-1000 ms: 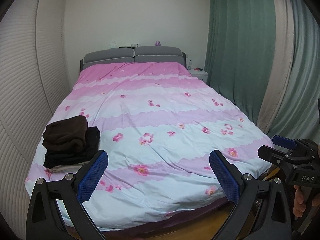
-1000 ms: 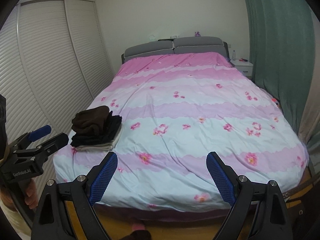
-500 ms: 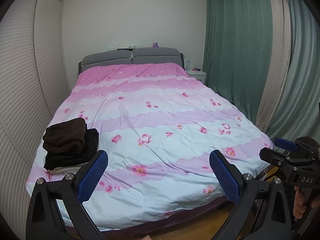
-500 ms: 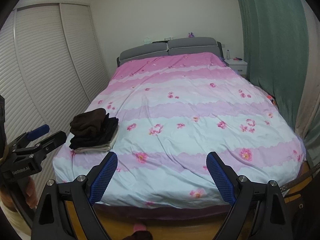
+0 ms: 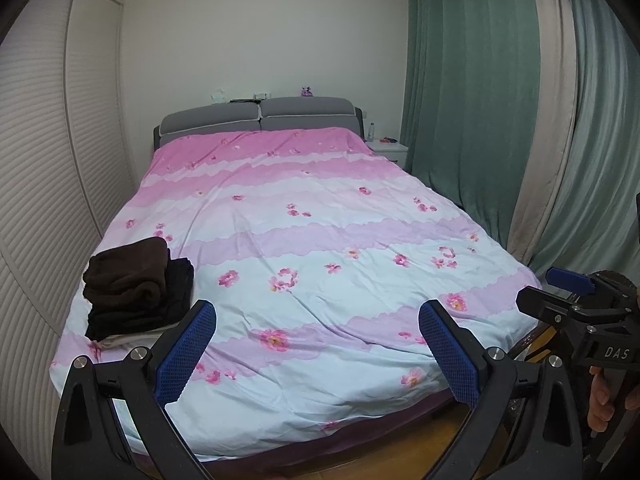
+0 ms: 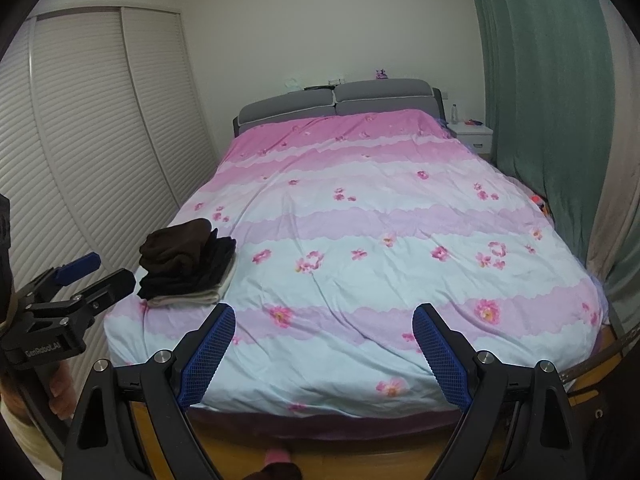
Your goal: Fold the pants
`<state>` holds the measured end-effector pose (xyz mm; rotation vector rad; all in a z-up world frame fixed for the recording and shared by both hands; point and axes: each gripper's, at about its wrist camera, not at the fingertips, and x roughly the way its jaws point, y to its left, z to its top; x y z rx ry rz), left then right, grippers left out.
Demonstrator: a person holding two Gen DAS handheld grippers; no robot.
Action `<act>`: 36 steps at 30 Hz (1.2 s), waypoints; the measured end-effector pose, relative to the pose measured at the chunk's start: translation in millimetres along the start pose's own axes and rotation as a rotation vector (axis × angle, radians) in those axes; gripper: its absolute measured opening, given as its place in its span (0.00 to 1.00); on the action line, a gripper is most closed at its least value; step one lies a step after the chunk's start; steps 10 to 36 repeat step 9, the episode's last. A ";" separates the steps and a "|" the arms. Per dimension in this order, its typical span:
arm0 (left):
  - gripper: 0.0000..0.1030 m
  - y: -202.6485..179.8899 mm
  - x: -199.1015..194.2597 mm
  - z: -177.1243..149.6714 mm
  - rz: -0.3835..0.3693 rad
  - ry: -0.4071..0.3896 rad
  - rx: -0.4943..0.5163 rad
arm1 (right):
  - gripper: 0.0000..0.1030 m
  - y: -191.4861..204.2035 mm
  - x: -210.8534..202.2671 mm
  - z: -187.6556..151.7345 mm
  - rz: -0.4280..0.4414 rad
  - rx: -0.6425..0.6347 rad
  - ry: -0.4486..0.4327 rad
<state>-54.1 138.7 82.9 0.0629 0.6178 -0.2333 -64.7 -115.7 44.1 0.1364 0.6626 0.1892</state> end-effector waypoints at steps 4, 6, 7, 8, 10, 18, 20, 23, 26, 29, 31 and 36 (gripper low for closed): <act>1.00 1.7 -0.9 0.4 -0.001 -0.002 0.001 | 0.88 0.9 0.4 1.0 -0.003 -0.002 0.001; 1.00 3.1 -1.2 0.1 0.003 -0.002 -0.002 | 0.88 2.2 0.0 0.5 -0.002 0.002 0.000; 1.00 3.3 -1.0 0.6 0.003 -0.002 -0.003 | 0.88 2.1 0.1 0.8 -0.001 0.000 0.000; 1.00 4.5 -1.1 0.4 0.003 -0.001 -0.007 | 0.88 2.0 0.2 0.7 -0.003 0.000 0.001; 1.00 3.7 -0.7 0.4 0.002 0.000 -0.007 | 0.88 2.3 0.0 0.7 -0.004 -0.001 0.000; 1.00 3.7 -0.7 0.4 0.002 0.000 -0.007 | 0.88 2.3 0.0 0.7 -0.004 -0.001 0.000; 1.00 3.7 -0.7 0.4 0.002 0.000 -0.007 | 0.88 2.3 0.0 0.7 -0.004 -0.001 0.000; 1.00 3.7 -0.7 0.4 0.002 0.000 -0.007 | 0.88 2.3 0.0 0.7 -0.004 -0.001 0.000; 1.00 3.7 -0.7 0.4 0.002 0.000 -0.007 | 0.88 2.3 0.0 0.7 -0.004 -0.001 0.000; 1.00 3.7 -0.7 0.4 0.002 0.000 -0.007 | 0.88 2.3 0.0 0.7 -0.004 -0.001 0.000; 1.00 3.7 -0.7 0.4 0.002 0.000 -0.007 | 0.88 2.3 0.0 0.7 -0.004 -0.001 0.000; 1.00 3.7 -0.7 0.4 0.002 0.000 -0.007 | 0.88 2.3 0.0 0.7 -0.004 -0.001 0.000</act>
